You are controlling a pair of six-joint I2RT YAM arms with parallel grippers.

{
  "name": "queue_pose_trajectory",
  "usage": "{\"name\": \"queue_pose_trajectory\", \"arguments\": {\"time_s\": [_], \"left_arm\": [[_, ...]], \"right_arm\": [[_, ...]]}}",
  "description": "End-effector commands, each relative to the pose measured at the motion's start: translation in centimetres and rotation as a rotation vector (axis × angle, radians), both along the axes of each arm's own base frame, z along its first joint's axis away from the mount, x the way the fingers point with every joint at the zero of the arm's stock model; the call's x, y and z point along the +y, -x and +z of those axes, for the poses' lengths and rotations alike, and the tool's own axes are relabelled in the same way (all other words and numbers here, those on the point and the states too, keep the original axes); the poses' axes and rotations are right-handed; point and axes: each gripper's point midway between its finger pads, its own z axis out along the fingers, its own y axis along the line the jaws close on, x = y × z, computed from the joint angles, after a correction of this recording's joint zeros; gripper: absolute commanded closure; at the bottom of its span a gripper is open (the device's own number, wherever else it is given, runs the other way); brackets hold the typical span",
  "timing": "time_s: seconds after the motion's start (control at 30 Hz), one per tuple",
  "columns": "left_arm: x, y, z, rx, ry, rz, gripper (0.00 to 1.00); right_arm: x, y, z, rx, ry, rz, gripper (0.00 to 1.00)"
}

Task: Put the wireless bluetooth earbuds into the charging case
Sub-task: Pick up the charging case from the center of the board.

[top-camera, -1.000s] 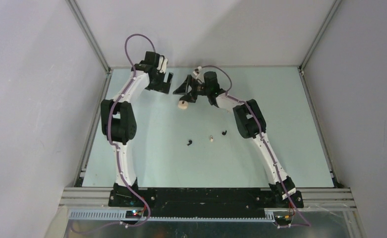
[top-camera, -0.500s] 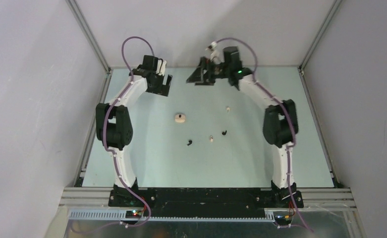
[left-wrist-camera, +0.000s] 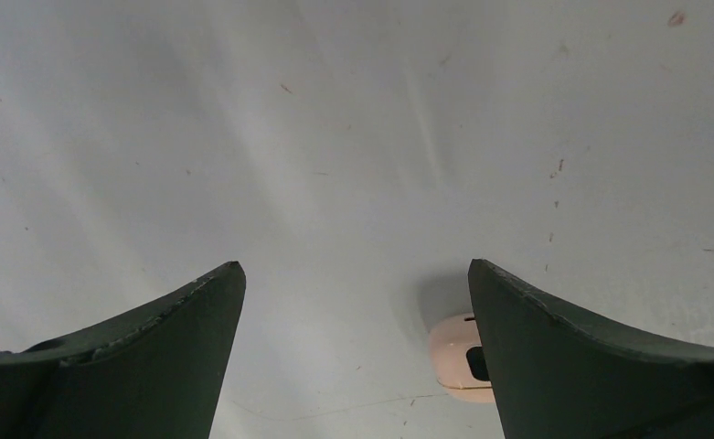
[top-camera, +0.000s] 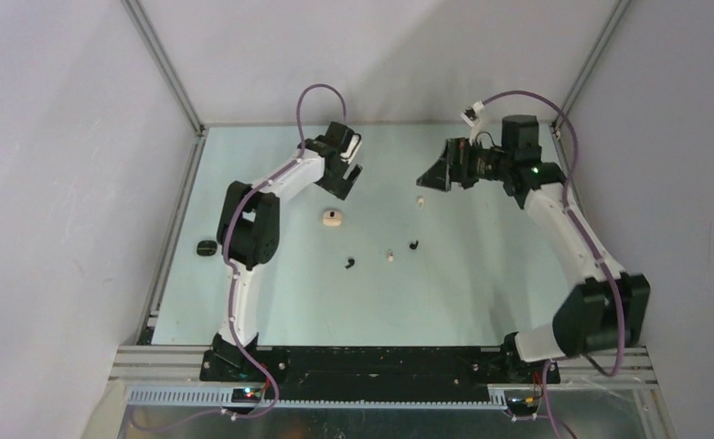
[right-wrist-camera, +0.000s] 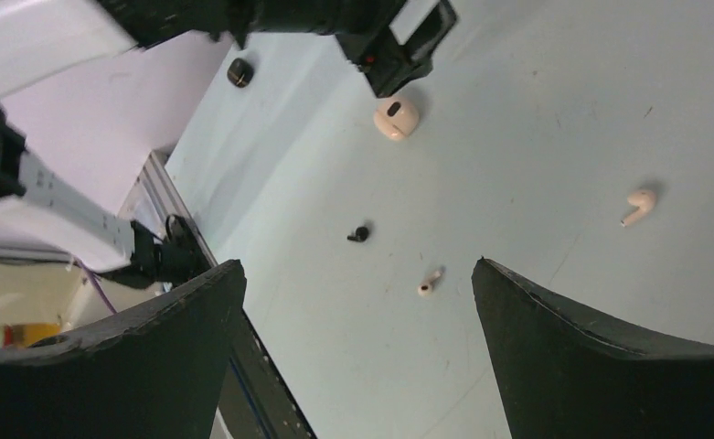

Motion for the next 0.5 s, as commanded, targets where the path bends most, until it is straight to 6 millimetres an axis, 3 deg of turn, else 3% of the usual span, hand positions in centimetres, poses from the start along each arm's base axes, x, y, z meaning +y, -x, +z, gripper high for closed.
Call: {"name": "queue_pose_trajectory", "arguments": {"time_s": [0.0,0.2,0.47], "left_arm": [[2.2,-0.5,0.6,-0.020,-0.095,0.049,0.01],[2.4,1.6,-1.0,0.022,-0.105,0.019,0.01],[2.2,3.8,-1.7,0.067,-0.111,-0.042,0.01]], "right_arm": [[-1.5,3.3,4.4,-0.249,0.032,0.039,0.00],[-2.3,6.2,7.5,-0.371,-0.001,0.068,0.00],[-2.6,8.3,8.0,-0.475,0.013,0.097,0.00]]}}
